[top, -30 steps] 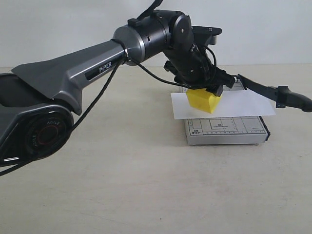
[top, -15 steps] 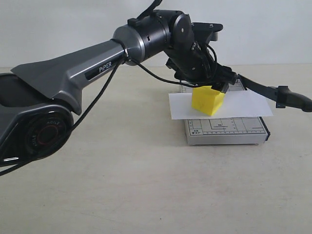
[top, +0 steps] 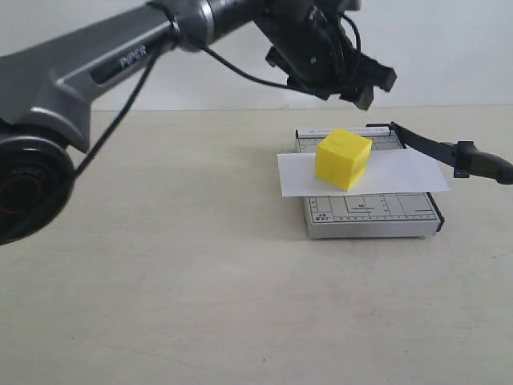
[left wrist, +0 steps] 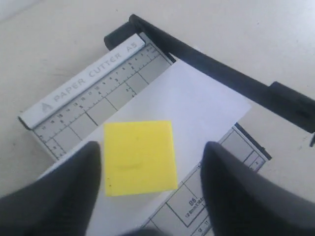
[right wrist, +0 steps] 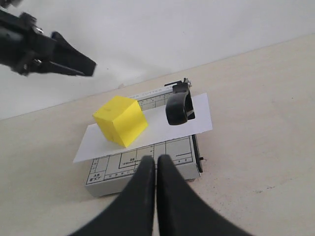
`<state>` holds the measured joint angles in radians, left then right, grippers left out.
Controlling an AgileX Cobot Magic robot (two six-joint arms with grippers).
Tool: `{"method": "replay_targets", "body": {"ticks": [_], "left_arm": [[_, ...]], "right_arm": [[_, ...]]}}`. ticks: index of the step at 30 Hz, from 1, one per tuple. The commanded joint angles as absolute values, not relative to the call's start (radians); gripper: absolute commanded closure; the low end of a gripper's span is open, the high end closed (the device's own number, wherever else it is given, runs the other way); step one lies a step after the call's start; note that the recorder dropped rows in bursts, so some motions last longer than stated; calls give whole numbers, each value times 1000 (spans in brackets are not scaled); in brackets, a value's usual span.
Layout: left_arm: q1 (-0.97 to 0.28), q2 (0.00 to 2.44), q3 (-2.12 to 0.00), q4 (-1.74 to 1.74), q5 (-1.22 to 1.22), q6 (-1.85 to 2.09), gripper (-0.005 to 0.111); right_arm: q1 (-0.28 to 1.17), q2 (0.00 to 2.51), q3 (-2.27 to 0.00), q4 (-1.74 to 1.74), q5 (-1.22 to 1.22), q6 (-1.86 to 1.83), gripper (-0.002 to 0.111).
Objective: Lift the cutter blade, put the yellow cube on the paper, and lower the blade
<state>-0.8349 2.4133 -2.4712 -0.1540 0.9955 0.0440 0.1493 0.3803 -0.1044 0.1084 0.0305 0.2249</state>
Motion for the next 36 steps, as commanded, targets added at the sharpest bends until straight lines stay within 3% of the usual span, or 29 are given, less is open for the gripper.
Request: {"method": "replay_targets", "body": {"ticks": [1, 11, 36], "left_arm": [[-836, 2291, -2478, -130, 1004, 54, 68], [-834, 2124, -2465, -83, 1048, 88, 68], [-834, 1984, -2465, -94, 1129, -52, 68]], "right_arm": [[150, 372, -100, 102, 18, 226, 107], [150, 372, -100, 102, 18, 226, 107], [150, 372, -100, 102, 18, 226, 107]]}}
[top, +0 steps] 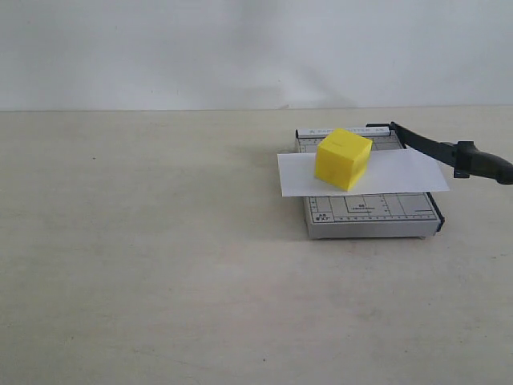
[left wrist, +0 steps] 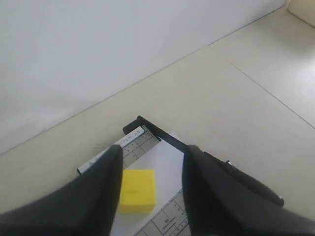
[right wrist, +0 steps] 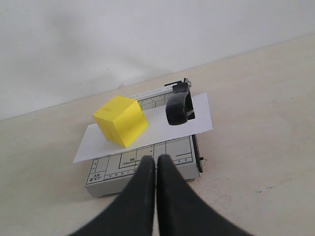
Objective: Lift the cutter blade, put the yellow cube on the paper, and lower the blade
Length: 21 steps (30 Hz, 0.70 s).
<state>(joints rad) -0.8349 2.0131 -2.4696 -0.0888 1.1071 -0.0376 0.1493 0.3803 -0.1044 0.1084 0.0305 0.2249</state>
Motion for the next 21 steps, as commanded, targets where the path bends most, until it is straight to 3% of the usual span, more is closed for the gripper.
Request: {"method": "replay_targets", "body": {"ticks": [1, 14, 17, 21], "left_arm": [[-834, 1978, -2465, -94, 1129, -52, 68], [-838, 1888, -2448, -65, 1058, -61, 68], [-848, 1800, -2317, -63, 919, 25, 68], [-850, 1598, -1976, -42, 701, 63, 68]], "right_arm": [[150, 372, -100, 102, 18, 226, 107], [150, 372, -100, 102, 30, 226, 107], [150, 372, -100, 102, 30, 226, 107], [150, 372, -100, 102, 30, 226, 107]]}}
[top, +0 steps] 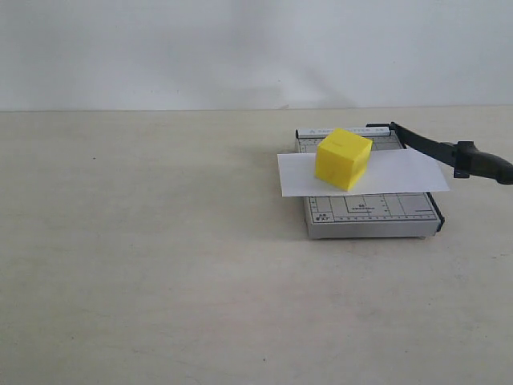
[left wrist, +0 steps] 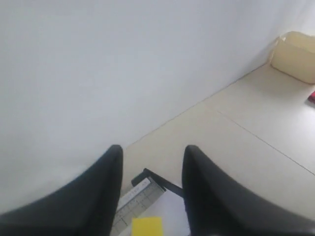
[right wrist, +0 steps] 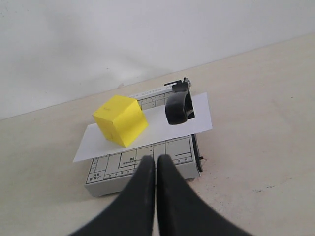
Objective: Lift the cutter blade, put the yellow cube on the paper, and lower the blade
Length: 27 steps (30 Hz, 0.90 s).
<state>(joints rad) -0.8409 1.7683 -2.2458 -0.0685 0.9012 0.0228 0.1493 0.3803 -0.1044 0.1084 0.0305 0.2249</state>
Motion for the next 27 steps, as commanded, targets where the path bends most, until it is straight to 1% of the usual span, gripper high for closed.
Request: {"method": "replay_targets", "body": {"ticks": [1, 6, 12, 15, 19, 22, 27], "left_arm": [[-850, 1552, -1893, -27, 657, 63, 68], [-819, 1244, -1366, 0, 347, 38, 68], [-706, 854, -662, -75, -49, -120, 68], [-663, 679, -399, -79, -216, -146, 68], [-636, 497, -172, -79, -356, -139, 68], [-615, 364, -91, -79, -317, -121, 68], [-602, 193, -40, -79, -187, -44, 68]], "right_arm": [[150, 372, -100, 102, 30, 226, 107], [150, 372, -100, 102, 30, 226, 107], [150, 372, -100, 102, 30, 226, 107], [150, 372, -100, 102, 30, 226, 107], [150, 372, -100, 102, 30, 226, 107], [150, 372, -100, 102, 30, 226, 107], [150, 372, -100, 102, 30, 226, 107]]}}
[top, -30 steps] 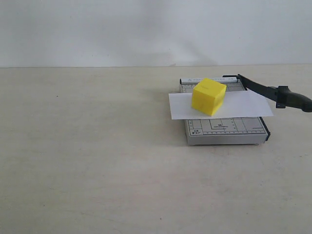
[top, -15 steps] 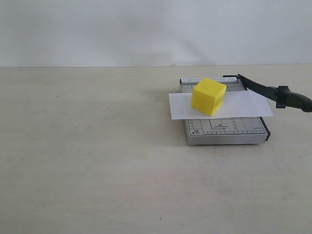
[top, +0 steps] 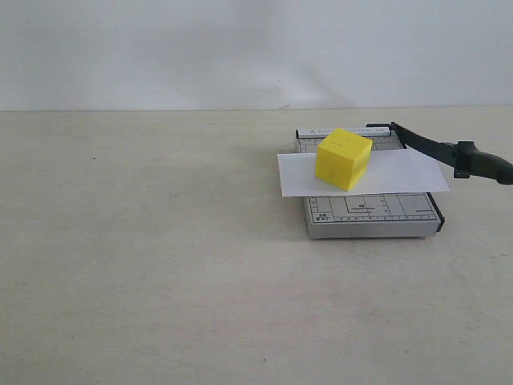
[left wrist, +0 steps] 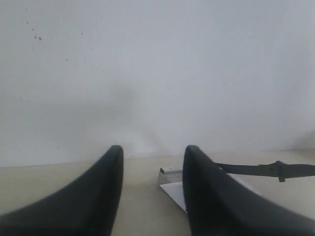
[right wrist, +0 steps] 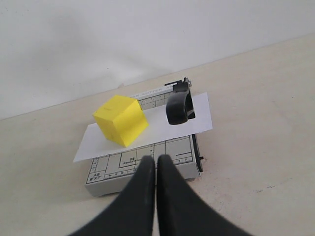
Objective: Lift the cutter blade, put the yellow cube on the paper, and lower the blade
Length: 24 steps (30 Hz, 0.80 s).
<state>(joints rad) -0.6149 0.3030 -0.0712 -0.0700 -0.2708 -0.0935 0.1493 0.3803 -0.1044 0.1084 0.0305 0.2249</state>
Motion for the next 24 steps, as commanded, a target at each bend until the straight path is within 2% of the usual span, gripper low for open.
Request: {"method": "replay_targets", "body": {"ticks": [1, 9, 24], "left_arm": [[-599, 164, -40, -79, -141, -45, 68], [-569, 12, -40, -79, 114, -33, 68], [-324, 0, -40, -79, 114, -33, 68]], "right_arm": [[150, 372, -100, 102, 30, 226, 107], [150, 372, -100, 102, 30, 226, 107], [150, 372, -100, 102, 30, 226, 107]]}}
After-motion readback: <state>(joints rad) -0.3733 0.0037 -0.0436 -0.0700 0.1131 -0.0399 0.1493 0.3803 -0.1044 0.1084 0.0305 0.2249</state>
